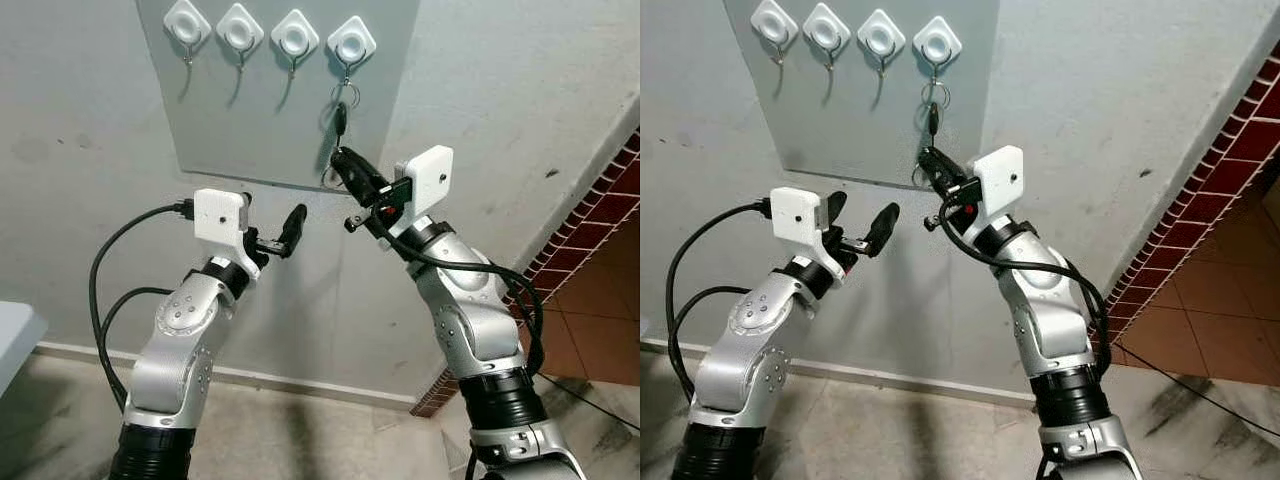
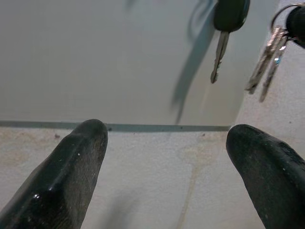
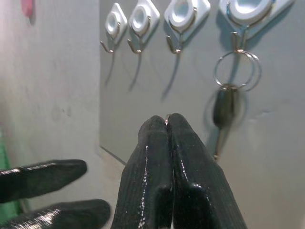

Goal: Hang keys on a hook

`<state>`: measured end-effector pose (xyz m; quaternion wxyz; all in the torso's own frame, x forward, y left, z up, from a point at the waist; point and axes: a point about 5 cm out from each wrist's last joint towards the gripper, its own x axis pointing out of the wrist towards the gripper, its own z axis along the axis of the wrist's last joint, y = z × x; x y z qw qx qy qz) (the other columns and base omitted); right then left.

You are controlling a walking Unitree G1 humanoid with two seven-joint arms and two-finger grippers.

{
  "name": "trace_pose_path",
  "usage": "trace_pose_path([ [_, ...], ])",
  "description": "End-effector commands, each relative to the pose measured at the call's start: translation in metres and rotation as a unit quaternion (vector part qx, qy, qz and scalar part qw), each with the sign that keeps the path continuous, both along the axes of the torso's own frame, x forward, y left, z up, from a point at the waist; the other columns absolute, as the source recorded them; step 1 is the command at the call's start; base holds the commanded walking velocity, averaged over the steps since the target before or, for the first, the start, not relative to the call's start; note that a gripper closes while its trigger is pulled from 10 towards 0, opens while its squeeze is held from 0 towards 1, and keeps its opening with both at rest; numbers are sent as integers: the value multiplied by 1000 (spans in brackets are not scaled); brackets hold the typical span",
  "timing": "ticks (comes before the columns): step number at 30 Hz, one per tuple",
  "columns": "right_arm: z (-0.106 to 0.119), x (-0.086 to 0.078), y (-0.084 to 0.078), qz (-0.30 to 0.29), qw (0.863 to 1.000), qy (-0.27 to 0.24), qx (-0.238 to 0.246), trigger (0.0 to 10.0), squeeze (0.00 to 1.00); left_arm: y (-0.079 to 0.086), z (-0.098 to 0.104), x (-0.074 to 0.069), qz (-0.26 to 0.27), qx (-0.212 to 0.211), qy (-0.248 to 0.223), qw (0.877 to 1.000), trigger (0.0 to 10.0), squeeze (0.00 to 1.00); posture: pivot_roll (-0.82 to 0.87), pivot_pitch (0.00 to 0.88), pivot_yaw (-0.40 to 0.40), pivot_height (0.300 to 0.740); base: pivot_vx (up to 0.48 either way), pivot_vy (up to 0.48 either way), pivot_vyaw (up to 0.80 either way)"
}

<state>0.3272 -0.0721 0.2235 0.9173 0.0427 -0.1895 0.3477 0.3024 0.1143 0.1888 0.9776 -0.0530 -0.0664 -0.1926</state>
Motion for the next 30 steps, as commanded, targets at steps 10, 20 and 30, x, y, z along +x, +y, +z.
trace_pose_path([
  [10, 26, 7, 24, 34, 998, -10, 55, 10000, 0, -4, 12, -2, -16, -2, -13, 1000, 10000, 0, 18, 88, -25, 740, 0, 0, 0],
  [20, 40, 26, 36, 31, 997, -3, 74, 10000, 0, -4, 14, -3, -13, -9, -11, 1000, 10000, 0, 22, 83, -30, 740, 0, 0, 0],
  [30, 47, 37, 48, 70, 993, 8, 95, 10000, 0, -4, 14, -4, -10, -15, -9, 1000, 10000, 0, 29, 85, -37, 740, 0, 0, 0],
])
